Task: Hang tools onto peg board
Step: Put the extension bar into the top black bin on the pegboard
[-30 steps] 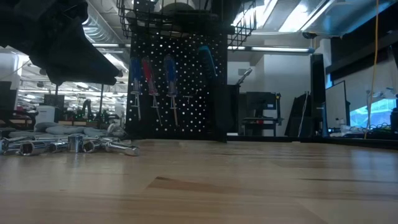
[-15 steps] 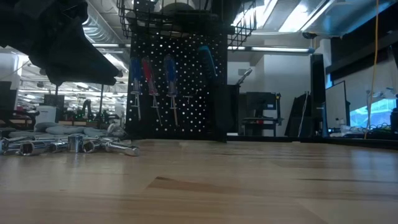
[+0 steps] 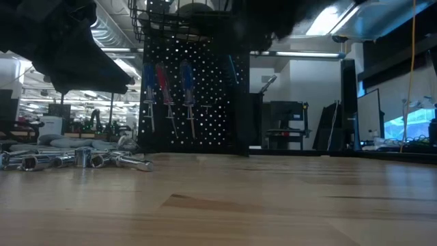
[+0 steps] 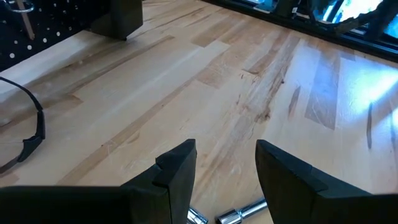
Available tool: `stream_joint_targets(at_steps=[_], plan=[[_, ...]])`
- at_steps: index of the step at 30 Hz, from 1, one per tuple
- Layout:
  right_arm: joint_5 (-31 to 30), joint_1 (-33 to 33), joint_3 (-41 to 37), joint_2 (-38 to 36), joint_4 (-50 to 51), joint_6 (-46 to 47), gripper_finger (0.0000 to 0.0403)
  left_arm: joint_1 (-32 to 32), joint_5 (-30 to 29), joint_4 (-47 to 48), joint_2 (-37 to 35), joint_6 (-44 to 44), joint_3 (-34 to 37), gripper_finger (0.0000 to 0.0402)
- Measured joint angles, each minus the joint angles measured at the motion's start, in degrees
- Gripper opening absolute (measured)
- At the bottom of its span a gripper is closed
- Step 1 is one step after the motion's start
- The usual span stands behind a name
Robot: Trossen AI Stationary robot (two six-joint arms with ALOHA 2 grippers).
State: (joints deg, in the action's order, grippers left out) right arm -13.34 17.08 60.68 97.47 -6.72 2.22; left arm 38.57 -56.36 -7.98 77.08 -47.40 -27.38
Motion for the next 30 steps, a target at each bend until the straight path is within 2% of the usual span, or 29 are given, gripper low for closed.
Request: stream_joint_targets(at_steps=[4, 8, 12, 16, 24, 27, 30], plan=[[-0.7, -0.2, -0.4, 8.3, -8.1, 0.7, 0.0198, 0.0, 0.0, 0.1, 0.0, 0.0, 0.0, 0.0157], [-0.9, -0.4, 0.4, 15.1, -15.3, 1.2, 0.0223, 0.0, 0.0, 0.1, 0.0, -0.1, 0.0, 0.0157], [-1.8, -0.9, 3.3, 19.9, -16.4, 3.8, 0.0250, 0.0, 0.0, 0.1, 0.0, 0.1, 0.0, 0.0157], [-1.4, -1.0, 6.7, 24.7, -17.9, 5.1, 0.0257, 0.0, -0.1, 0.1, 0.0, 0.0, 0.0, 0.0157], [-1.4, -1.0, 13.0, 32.0, -18.0, 5.1, 0.0255, 0.0, -0.1, 0.1, 0.0, 0.0, 0.0, 0.0157], [-1.9, -1.4, 13.4, 32.8, -15.7, 5.3, 0.0236, 0.0, -0.1, 0.1, 0.0, 0.0, 0.0, 0.0157], [-1.5, -2.0, 13.5, 32.5, -11.7, 5.3, 0.0199, 0.0, 0.0, 0.1, 0.0, 0.0, 0.0, 0.0157]])
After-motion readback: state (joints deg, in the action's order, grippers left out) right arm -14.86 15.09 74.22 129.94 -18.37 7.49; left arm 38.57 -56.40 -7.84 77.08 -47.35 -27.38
